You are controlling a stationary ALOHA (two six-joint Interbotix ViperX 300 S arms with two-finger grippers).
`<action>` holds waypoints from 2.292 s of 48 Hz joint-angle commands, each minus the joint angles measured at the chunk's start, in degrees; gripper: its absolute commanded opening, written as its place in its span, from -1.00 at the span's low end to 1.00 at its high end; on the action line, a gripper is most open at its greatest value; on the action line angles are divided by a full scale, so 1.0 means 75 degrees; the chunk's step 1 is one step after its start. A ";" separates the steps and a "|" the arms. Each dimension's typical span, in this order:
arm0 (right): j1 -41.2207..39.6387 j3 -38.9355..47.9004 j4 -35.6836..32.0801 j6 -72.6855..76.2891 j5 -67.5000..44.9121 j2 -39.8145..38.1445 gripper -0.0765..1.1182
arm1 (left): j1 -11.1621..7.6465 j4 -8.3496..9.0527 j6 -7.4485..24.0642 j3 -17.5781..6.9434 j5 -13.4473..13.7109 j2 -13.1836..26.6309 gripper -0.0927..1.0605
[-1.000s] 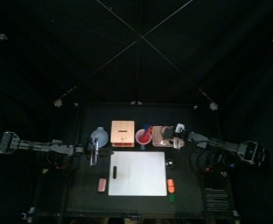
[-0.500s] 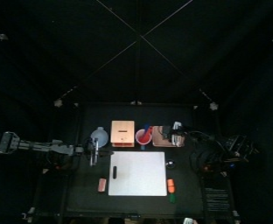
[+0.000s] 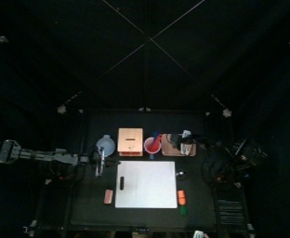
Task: Place sushi on board then cut the sushi with the knife then place the pieces on the plate
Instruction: Place the sushi on the board
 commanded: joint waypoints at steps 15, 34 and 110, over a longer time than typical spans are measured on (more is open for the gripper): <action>-0.0023 -0.0246 0.1078 0.0293 0.0926 -0.1336 0.16 | -0.0023 0.0000 0.0000 -0.0082 -0.0070 0.0000 -0.85; 0.1242 -0.0023 0.0691 0.4477 0.1113 -0.3117 0.16 | 0.0012 0.0000 0.0000 -0.0082 -0.0070 0.0012 -0.85; 0.7535 -0.4746 -0.5754 2.1000 0.3434 0.2156 0.17 | 0.0047 0.0012 0.0047 0.0023 0.0000 -0.0035 -0.85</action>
